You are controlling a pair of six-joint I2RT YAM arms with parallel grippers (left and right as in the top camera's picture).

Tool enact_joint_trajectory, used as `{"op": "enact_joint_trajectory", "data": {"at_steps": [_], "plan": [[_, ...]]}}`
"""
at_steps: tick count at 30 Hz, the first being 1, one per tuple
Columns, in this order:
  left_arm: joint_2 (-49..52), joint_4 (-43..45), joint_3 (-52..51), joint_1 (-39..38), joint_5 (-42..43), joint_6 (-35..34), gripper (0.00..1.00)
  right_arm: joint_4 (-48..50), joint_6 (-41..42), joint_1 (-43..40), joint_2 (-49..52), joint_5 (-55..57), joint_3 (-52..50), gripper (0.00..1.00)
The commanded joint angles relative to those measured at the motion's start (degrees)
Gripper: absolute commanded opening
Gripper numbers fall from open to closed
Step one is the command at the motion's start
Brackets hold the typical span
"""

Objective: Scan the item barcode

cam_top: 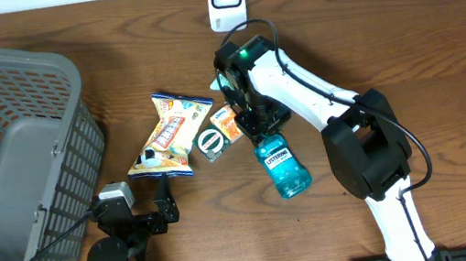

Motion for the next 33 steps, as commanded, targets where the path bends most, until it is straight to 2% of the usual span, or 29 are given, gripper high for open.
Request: {"op": "enact_joint_trajectory", "data": {"at_steps": [1,3,8,12,14,16,20,27,33], "plan": [[-0.26,-1.22,-0.94,0.28,0.55,-0.28,0.98,1.38,4.22,-0.35,0.42,2.75,1.09,0.61],[-0.26,-1.22,-0.94,0.28,0.55,-0.28,0.98,3.39,6.1,-0.15,0.42,3.02,0.48,0.61],[-0.26,-1.22,-0.94,0.28,0.55,-0.28,0.98,9.33,9.73,2.6,0.96,8.33,-1.92,0.54],[-0.26,-1.22,-0.94,0.28,0.55,-0.28,0.98,12.63,11.96,4.44,1.01,13.33,-4.94,0.54],[-0.26,-1.22,-0.94,0.28,0.55,-0.28,0.98,13.46,12.33,4.48,1.05,12.41,-6.38,0.52],[-0.26,-1.22,-0.94,0.28,0.55,-0.28,0.98,13.33,12.26,4.48,1.05,10.29,-7.19,0.45],[-0.26,-1.22,-0.94,0.28,0.55,-0.28,0.98,13.16,12.26,4.31,1.07,9.09,-7.96,0.38],[-0.26,-1.22,-0.94,0.28,0.55,-0.28,0.98,13.07,8.31,4.02,1.05,8.68,-6.97,0.11],[-0.26,-1.22,-0.94,0.28,0.55,-0.28,0.98,10.97,2.58,2.62,-1.09,3.17,-1.88,0.06]]}}
